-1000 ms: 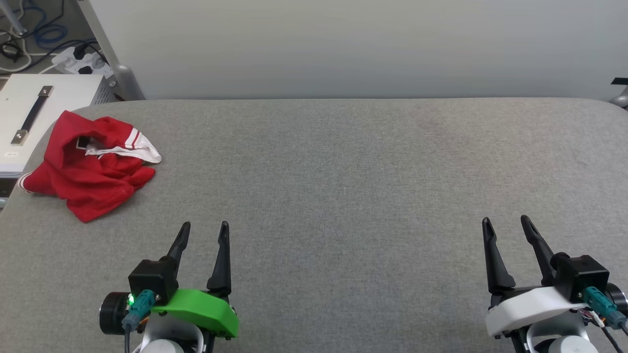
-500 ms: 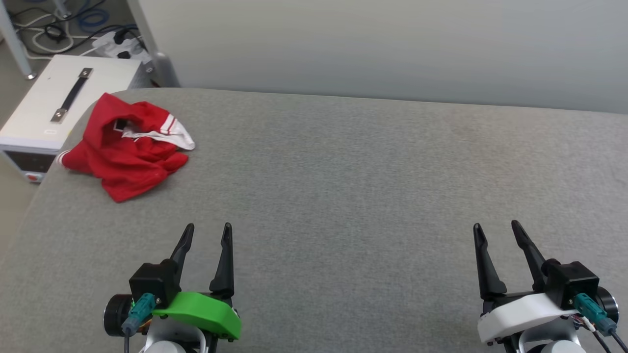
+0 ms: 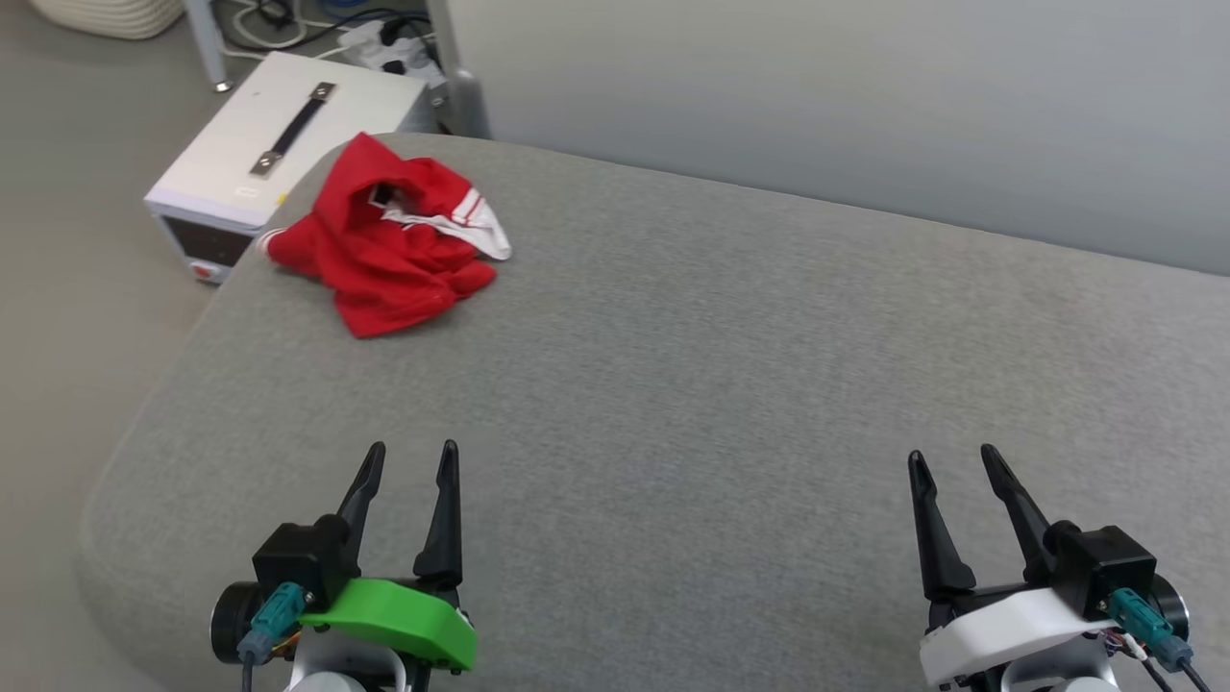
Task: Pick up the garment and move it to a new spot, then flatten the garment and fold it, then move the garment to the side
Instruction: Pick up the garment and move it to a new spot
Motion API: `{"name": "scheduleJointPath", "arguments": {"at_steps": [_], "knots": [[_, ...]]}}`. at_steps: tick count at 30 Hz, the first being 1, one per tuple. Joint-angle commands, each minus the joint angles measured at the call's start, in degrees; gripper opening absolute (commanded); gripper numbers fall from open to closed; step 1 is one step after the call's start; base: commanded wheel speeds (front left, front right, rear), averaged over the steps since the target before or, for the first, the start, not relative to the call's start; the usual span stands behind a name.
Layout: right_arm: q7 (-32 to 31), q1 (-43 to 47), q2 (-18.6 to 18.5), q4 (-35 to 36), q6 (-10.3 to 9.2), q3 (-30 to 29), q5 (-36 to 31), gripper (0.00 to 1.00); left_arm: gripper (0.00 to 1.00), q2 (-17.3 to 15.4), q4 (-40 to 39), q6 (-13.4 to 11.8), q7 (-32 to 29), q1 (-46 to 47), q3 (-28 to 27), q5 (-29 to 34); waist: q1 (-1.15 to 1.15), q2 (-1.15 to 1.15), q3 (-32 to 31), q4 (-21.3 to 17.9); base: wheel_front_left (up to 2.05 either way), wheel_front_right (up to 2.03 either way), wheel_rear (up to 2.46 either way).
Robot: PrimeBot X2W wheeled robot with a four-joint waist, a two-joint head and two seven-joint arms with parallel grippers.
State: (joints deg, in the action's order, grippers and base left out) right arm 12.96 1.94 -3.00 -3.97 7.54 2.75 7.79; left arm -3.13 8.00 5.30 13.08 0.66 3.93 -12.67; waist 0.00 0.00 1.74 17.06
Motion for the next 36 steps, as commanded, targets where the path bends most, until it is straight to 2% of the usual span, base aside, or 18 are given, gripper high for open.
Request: {"name": "scheduleJointPath", "arguments": {"at_steps": [1, 9, 15, 29, 36], "knots": [[0.72, 0.51, 0.11, -0.20, -0.05, 0.34, 0.52, 1.00, 1.00, 0.22, 0.26, 0.36, 0.58, -1.20, 0.23, -0.39, 0.00, 0.00, -0.17, 4.11, 0.00, 0.00, 0.00], [1.65, 0.59, 0.12, -0.91, -0.05, 1.28, 1.35, 1.00, 1.00, 0.24, 1.05, 1.09, 1.52, -1.50, 0.53, -0.51, 0.00, 0.00, -0.26, 9.12, 0.00, 0.00, 0.00], [2.04, 0.63, 0.13, -1.18, -0.05, 2.00, 1.79, 1.00, 1.00, 0.25, 1.39, 1.46, 1.92, -1.65, 0.56, -0.64, 0.00, 0.00, -0.10, 10.92, 0.00, 0.00, 0.00], [2.04, 0.26, 0.13, -0.98, -0.05, 2.57, 1.29, 1.00, 1.00, 0.25, 0.70, 1.54, 1.92, -1.48, -0.18, -1.11, 0.00, 0.00, 0.88, 10.52, 0.00, 0.00, 0.00], [2.04, -1.25, -0.26, 0.68, -0.05, 3.02, 0.17, 1.00, 1.00, 0.17, 1.90, 1.81, 1.92, 1.93, -1.74, -0.86, 0.00, 0.00, 5.26, 8.38, 0.00, 0.00, 0.00]]}}
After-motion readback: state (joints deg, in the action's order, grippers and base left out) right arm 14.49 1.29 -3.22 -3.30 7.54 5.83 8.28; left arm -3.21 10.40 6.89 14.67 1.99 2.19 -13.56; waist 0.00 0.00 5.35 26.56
